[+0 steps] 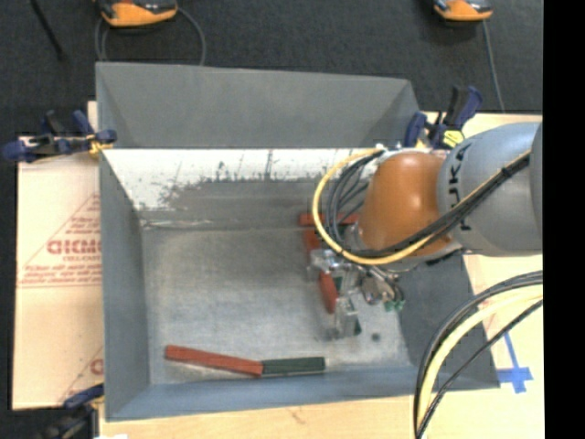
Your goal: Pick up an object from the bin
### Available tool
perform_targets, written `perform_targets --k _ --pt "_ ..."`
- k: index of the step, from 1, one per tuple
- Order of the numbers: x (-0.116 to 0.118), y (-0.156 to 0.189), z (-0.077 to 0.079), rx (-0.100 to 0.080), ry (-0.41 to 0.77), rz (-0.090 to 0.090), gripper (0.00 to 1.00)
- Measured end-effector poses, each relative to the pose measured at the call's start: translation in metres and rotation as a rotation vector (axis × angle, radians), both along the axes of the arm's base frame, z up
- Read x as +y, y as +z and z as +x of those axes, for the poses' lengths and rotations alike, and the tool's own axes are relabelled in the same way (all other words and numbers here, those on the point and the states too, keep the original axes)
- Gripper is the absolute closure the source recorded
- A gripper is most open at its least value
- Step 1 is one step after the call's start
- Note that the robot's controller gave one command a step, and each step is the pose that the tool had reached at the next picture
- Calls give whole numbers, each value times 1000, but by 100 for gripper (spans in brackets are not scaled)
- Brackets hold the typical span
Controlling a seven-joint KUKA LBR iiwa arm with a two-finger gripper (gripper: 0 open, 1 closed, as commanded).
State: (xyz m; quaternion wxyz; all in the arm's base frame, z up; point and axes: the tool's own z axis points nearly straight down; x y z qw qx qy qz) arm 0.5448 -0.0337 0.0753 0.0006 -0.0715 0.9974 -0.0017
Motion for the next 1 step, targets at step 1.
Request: perform_targets --k 1 --pt "-64 1 25 -4 62 3 0"
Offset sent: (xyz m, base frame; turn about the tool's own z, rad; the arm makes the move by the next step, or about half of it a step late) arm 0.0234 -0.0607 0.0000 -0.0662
